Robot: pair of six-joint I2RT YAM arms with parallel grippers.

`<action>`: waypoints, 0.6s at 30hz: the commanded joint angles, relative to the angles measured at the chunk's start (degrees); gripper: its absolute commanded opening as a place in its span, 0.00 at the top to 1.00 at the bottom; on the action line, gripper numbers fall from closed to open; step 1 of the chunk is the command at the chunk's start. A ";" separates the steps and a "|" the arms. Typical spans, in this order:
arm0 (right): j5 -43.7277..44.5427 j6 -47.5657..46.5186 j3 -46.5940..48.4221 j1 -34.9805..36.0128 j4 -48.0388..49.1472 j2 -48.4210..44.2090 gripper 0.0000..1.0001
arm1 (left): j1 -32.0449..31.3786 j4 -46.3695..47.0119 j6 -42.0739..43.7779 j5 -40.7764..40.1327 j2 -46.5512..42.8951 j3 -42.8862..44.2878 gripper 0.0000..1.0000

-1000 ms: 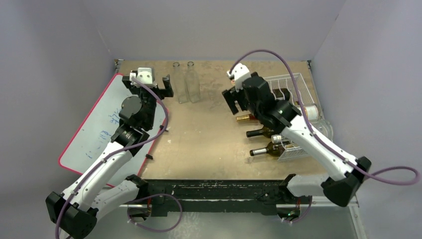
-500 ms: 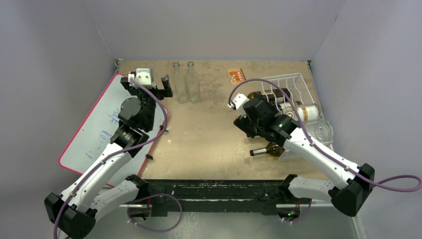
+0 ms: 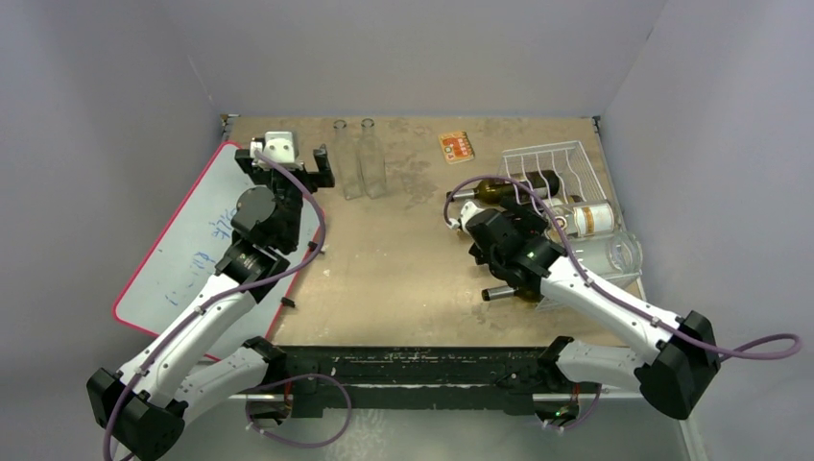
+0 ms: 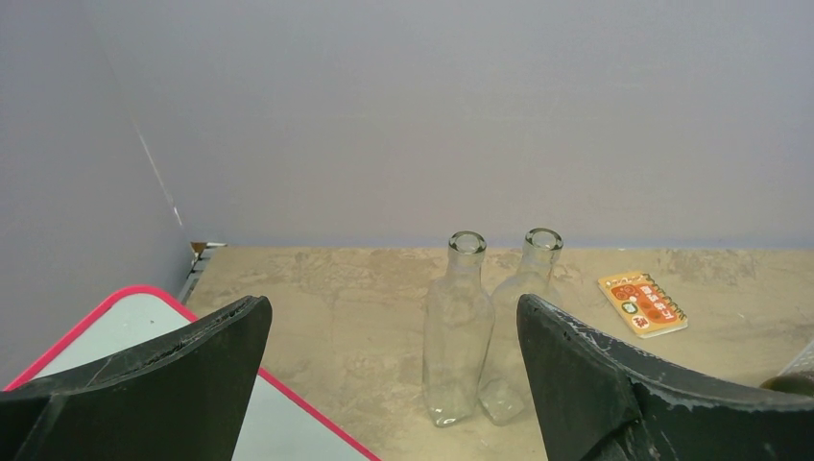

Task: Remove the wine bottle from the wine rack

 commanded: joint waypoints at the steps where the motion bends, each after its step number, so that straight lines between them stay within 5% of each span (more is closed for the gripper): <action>1: 7.24 -3.75 -0.48 0.31 4.38 3.10 0.01 | -0.48 2.86 1.55 -0.79 -0.26 1.02 0.00; 18: 11.32 -6.53 -1.63 0.48 9.38 11.50 0.18 | -0.70 3.41 1.81 -1.39 -0.18 0.75 0.00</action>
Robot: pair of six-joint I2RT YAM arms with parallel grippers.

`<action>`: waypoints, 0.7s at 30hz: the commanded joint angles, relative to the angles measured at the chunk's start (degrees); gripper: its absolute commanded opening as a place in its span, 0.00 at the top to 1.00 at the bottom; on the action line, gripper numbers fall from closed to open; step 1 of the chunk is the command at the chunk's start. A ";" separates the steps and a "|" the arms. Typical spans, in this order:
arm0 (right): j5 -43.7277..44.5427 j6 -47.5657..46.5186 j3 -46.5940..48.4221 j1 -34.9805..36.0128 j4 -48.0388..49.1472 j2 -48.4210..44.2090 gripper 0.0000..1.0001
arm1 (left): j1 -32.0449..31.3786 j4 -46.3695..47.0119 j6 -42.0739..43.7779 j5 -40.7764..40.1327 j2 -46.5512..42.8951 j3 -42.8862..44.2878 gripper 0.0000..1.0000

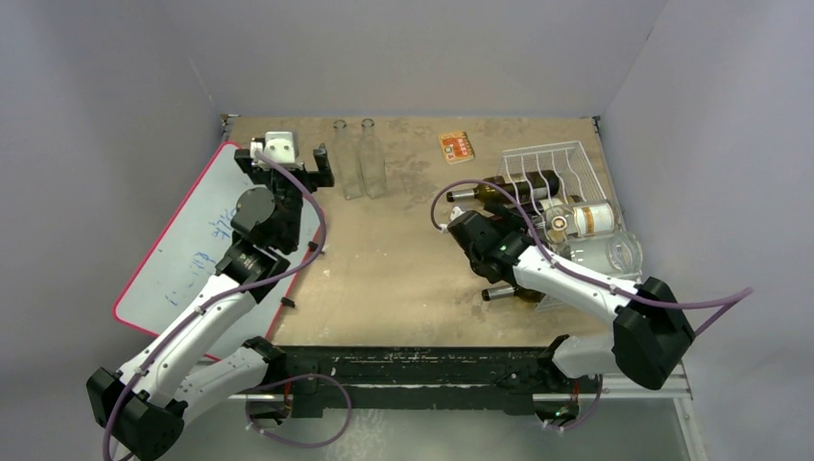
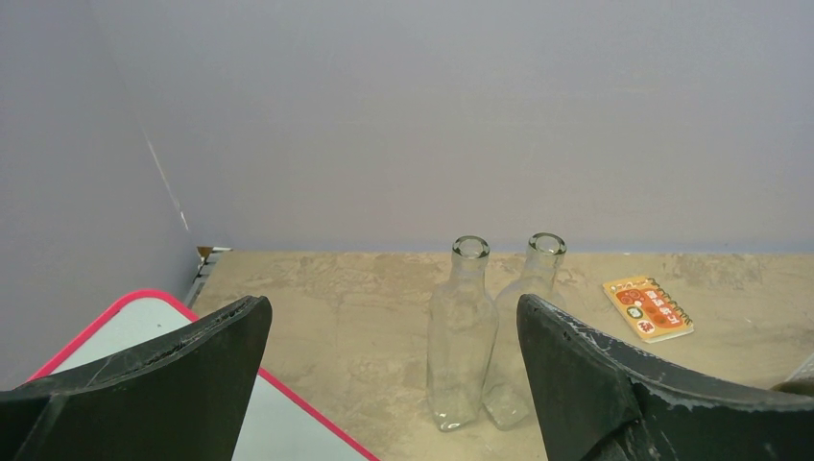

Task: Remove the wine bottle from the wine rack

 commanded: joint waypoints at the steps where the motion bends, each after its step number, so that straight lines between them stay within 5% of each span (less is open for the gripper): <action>1: 2.64 -1.24 -0.42 0.23 2.34 0.16 0.19 | -0.35 2.62 0.40 -0.64 -0.17 0.75 0.00; 21: 8.68 -1.51 -1.67 -0.47 5.42 4.54 0.36 | -1.26 2.62 0.26 -0.31 0.46 0.76 0.00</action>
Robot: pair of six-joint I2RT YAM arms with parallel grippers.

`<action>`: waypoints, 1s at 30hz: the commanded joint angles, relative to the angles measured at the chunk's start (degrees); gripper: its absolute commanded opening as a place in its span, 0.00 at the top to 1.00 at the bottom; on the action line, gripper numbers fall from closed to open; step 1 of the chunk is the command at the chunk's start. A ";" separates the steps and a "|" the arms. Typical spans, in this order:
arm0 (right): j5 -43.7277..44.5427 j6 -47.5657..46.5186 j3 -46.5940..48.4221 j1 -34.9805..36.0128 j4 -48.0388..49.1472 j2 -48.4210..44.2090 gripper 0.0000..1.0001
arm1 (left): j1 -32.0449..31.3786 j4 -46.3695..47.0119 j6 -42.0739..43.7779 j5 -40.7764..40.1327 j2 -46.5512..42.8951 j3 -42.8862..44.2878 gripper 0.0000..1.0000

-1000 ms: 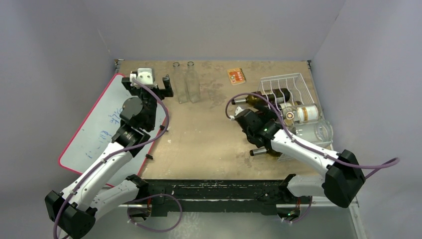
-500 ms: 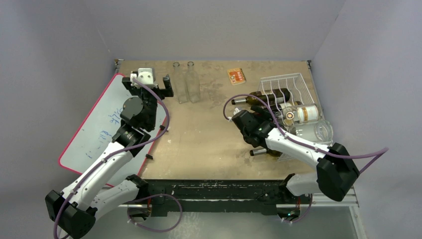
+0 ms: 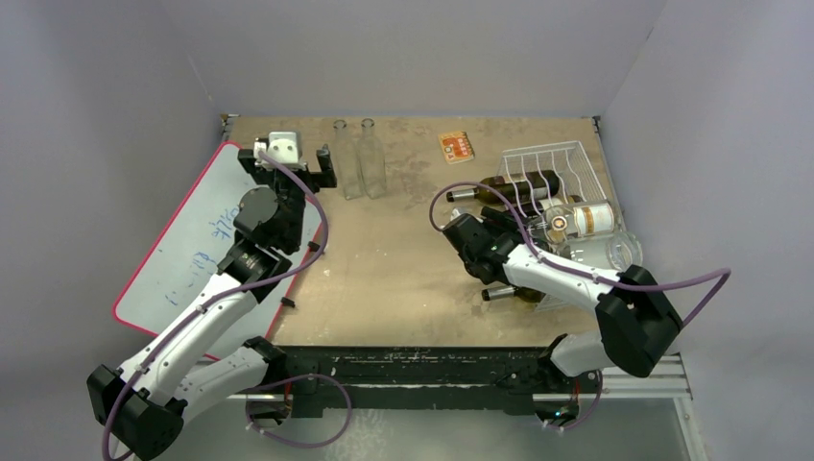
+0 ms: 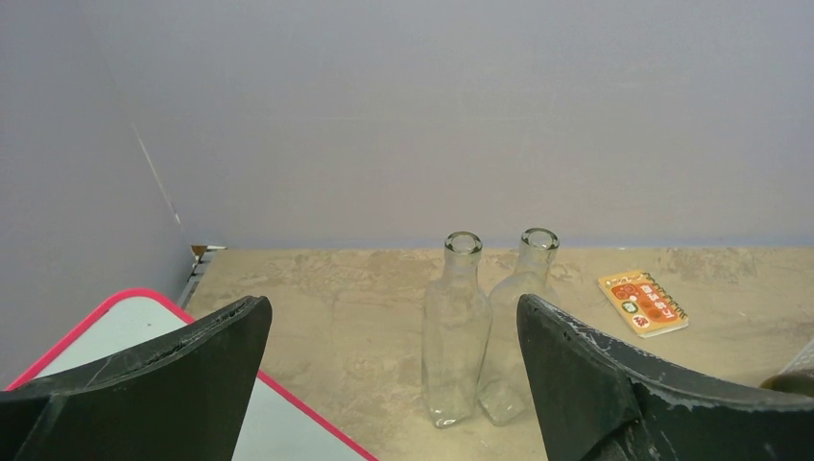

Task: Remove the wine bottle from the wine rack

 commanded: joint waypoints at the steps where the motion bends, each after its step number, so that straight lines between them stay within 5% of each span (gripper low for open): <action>1: 3.71 -1.43 -1.02 -0.35 3.14 -0.37 0.37 | -0.59 2.60 0.29 -0.08 -0.03 0.78 0.00; 16: 6.43 -5.81 -1.13 -0.44 7.83 1.03 0.46 | -1.11 2.40 0.93 -0.21 0.38 0.92 0.00; 30: 6.29 3.09 6.44 -0.39 -2.59 5.25 0.80 | -1.17 2.60 1.27 -0.72 -0.58 0.73 0.00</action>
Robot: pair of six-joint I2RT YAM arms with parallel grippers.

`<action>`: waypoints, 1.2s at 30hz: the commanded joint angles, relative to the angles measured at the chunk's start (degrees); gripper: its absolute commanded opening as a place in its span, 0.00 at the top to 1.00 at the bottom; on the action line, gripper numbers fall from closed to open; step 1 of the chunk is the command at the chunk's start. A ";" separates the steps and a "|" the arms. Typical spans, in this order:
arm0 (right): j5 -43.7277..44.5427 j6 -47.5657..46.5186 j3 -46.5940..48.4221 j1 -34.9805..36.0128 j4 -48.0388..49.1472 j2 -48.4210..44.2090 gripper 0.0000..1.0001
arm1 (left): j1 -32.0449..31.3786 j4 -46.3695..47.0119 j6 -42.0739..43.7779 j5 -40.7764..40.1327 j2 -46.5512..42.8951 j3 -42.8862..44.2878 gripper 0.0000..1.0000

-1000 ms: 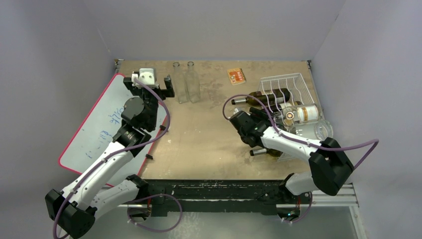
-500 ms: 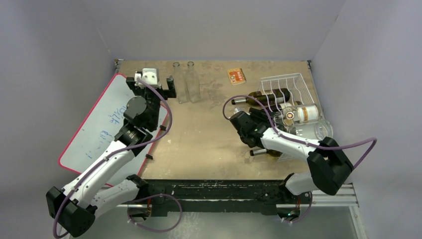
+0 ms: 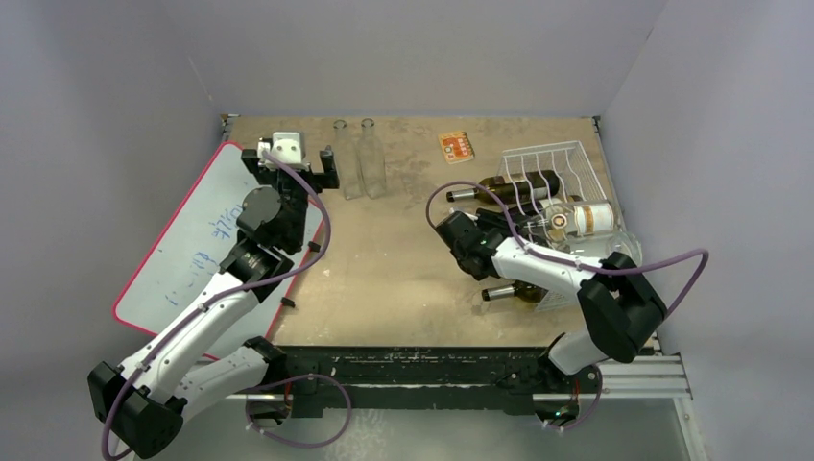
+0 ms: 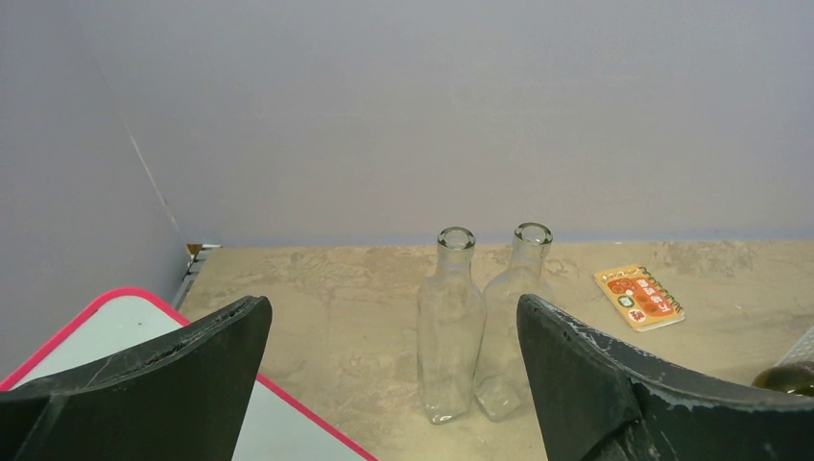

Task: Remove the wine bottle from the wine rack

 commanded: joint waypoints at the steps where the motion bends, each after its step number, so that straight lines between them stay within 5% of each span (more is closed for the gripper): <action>1: 0.17 8.47 5.17 -0.17 -4.67 -0.63 0.82 | -0.34 2.60 1.18 -0.44 -1.18 0.76 0.00; 13: 2.74 18.58 17.12 -0.15 -9.53 -5.41 0.89 | -0.40 2.65 1.13 -0.26 -1.29 0.61 0.00; 30: 8.58 19.42 22.31 -0.23 -3.10 -9.59 1.00 | -0.40 2.38 1.05 0.37 -0.70 0.85 0.00; 36: 10.87 28.92 27.60 -0.23 -14.36 -7.44 1.00 | -0.47 2.07 1.06 1.44 -0.96 0.94 0.00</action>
